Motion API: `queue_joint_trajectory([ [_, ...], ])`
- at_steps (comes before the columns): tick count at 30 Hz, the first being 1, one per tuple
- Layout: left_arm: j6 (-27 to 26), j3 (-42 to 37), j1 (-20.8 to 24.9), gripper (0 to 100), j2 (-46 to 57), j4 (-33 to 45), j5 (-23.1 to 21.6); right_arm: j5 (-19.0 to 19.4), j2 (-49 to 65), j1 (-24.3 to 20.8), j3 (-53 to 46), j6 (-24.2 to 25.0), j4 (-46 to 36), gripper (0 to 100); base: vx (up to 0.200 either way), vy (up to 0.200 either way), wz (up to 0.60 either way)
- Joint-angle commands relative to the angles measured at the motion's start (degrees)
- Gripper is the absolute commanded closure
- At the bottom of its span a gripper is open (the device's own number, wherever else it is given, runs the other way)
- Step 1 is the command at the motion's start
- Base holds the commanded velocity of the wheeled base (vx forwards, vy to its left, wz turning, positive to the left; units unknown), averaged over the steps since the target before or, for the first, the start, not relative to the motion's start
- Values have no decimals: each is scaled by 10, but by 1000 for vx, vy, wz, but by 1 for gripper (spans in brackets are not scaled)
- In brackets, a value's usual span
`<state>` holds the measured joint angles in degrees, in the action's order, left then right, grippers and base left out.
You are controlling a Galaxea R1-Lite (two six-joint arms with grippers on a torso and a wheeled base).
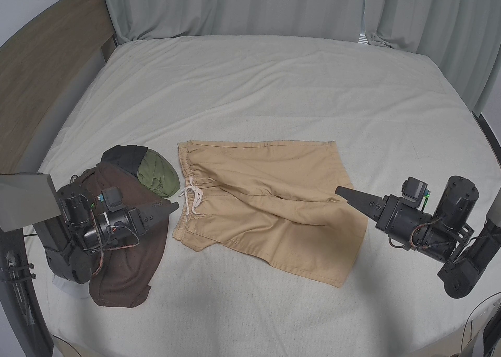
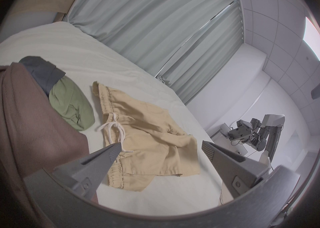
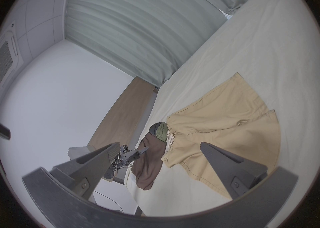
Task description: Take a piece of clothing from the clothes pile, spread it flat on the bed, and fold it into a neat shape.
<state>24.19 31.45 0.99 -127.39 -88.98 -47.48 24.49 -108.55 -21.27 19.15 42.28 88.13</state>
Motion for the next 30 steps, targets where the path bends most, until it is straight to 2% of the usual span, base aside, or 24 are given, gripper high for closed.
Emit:
queue_joint_trajectory([
  [1,2,0,0,0,-28,0,1,0,-1,-2,-4,-7,0,0,0,0,0],
  [12,2,26,2,0,-85,2,9,-1,-2,1,-1,-7,0,0,0,0,0],
  [25,3,72,15,0,-166,3,63,-1,-4,3,1,-7,0,0,0,0,0],
  [30,4,72,19,0,-174,3,67,-1,-5,3,1,-7,0,0,0,0,0],
])
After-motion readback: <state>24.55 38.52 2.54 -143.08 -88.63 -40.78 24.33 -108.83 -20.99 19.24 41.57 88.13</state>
